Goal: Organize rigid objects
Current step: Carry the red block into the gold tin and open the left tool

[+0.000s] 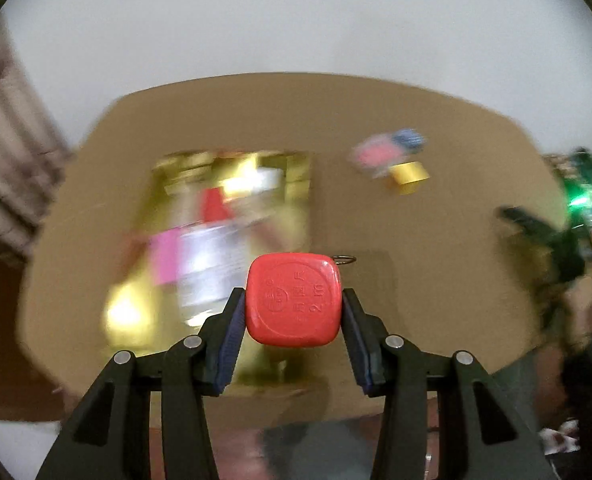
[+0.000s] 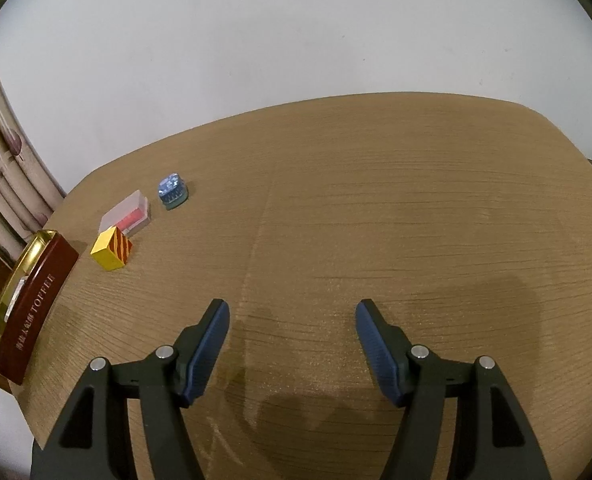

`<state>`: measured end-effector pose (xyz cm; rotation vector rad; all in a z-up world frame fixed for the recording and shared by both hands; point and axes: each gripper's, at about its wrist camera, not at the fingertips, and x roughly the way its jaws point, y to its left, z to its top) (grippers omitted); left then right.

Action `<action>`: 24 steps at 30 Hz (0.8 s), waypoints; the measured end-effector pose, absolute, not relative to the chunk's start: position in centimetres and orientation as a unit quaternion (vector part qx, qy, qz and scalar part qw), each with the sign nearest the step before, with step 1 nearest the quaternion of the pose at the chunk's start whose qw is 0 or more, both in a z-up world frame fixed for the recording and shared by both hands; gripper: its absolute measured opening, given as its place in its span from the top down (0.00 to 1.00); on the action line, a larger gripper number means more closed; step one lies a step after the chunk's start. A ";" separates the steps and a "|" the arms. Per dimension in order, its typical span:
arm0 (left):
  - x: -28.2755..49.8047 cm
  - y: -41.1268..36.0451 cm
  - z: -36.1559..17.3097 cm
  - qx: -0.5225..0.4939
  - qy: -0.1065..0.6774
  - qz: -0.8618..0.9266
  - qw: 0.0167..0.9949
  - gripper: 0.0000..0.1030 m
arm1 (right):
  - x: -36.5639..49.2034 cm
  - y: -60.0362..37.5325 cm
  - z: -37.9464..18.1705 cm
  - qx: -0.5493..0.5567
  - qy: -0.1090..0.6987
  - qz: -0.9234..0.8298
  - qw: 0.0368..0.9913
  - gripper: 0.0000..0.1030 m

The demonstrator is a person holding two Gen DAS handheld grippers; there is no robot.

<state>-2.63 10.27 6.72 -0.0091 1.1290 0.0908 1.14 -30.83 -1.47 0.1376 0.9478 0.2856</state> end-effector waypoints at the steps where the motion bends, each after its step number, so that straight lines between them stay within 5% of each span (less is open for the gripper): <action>1: -3.2 11.6 6.7 0.004 0.541 0.064 0.839 0.59 | 1.2 -30.7 -1.5 0.064 0.455 0.136 0.878 0.34; 24: -1.6 18.6 -1.4 0.049 0.593 0.130 0.793 0.59 | 1.6 -29.8 -2.5 0.042 0.457 0.135 0.878 0.32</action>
